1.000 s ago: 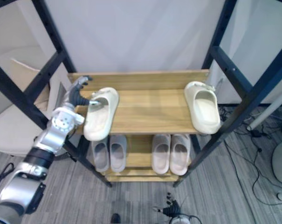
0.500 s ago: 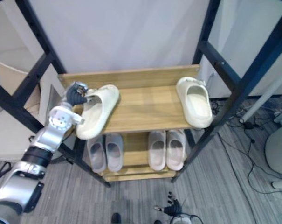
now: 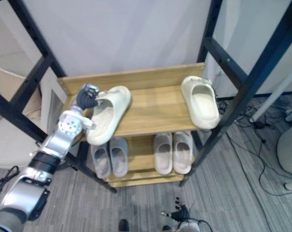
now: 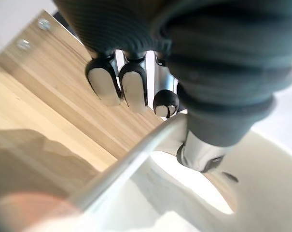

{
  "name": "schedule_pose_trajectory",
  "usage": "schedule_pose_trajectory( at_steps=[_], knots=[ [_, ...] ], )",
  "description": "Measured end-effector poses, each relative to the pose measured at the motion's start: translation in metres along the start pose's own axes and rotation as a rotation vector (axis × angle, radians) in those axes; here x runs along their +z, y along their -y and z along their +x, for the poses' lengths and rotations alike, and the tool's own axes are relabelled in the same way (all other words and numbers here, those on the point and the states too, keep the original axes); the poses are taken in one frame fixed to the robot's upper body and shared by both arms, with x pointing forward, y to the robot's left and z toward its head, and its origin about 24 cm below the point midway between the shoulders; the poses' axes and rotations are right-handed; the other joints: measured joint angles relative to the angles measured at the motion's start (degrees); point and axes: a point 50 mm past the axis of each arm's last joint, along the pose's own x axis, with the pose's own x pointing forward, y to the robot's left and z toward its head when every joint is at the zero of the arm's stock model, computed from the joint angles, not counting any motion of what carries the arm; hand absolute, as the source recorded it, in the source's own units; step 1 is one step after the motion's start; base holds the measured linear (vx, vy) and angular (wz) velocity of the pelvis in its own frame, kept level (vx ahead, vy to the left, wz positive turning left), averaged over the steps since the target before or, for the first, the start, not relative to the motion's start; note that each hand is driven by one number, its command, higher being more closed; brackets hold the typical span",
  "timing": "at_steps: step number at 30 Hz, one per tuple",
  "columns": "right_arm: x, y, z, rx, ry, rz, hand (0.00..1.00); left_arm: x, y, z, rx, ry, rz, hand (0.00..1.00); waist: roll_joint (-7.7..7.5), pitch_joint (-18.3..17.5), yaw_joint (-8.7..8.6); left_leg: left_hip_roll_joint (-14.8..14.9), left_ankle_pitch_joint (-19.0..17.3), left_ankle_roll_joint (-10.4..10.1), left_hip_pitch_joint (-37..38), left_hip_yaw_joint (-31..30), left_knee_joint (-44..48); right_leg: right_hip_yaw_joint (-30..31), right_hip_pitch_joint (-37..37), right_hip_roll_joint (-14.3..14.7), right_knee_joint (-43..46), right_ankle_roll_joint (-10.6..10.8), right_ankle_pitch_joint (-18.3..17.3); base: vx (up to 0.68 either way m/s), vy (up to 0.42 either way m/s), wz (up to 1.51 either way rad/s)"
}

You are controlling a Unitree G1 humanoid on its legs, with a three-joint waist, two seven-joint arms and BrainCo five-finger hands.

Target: Organize the slippers on the shoe rack

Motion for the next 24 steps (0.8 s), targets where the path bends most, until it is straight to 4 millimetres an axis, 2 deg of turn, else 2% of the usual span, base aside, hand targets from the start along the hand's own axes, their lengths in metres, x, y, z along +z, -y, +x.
schedule_pose_trajectory(
  at_steps=[3,6,9,17,20,23,24],
  knots=[
    [0.001,0.002,0.001,-0.008,0.006,-0.002,0.00,0.008,0.003,0.007,0.015,0.009,-0.028,1.00,0.34,0.24,-0.57,0.12,-0.01,0.01,-0.24,0.87,0.00,1.09,-0.69,0.08,0.19,0.13,0.08,-0.01,-0.005,-0.14],
    [0.004,0.004,0.001,-0.014,0.016,0.003,0.00,0.028,0.007,0.018,0.034,0.050,-0.066,1.00,0.62,0.39,-0.91,0.12,0.11,0.16,-1.82,1.47,0.02,1.83,-2.77,0.16,0.81,0.32,0.23,0.00,-0.014,-0.12],
    [0.006,0.005,0.001,-0.019,0.027,0.018,0.00,0.032,0.011,0.021,0.029,0.045,-0.079,1.00,0.67,0.48,-1.76,0.07,0.11,0.17,-1.80,1.90,0.03,3.08,-3.07,0.15,1.04,0.33,0.23,0.04,-0.019,-0.18],
    [0.010,0.007,-0.002,-0.031,0.055,0.046,0.00,0.055,0.015,0.035,0.046,0.076,-0.113,1.00,1.07,1.46,-2.40,0.34,-0.09,0.17,-1.77,3.26,0.03,4.68,-4.35,0.46,1.72,0.36,0.20,0.00,-0.025,-0.11],
    [0.012,0.008,-0.002,-0.033,0.066,0.048,0.00,0.058,0.012,0.038,0.059,0.077,-0.110,1.00,1.00,2.35,-2.60,0.65,-0.16,0.14,-1.85,4.34,0.02,5.51,-5.00,0.72,2.18,0.56,0.34,-0.03,-0.028,-0.19],
    [0.014,0.008,-0.003,-0.036,0.077,0.051,0.00,0.061,0.018,0.041,0.052,0.062,-0.124,1.00,1.08,2.58,-2.83,0.71,-0.16,0.14,-1.94,4.50,0.03,5.73,-5.20,0.75,2.37,0.58,0.34,-0.01,-0.029,-0.05],
    [0.015,0.009,-0.003,-0.038,0.083,0.051,0.00,0.064,0.020,0.042,0.049,0.065,-0.130,0.00,1.12,2.69,-2.83,0.73,-0.15,0.14,-2.01,4.45,0.03,5.69,-5.23,0.75,2.39,0.58,0.34,0.00,-0.033,0.03]
  ],
)
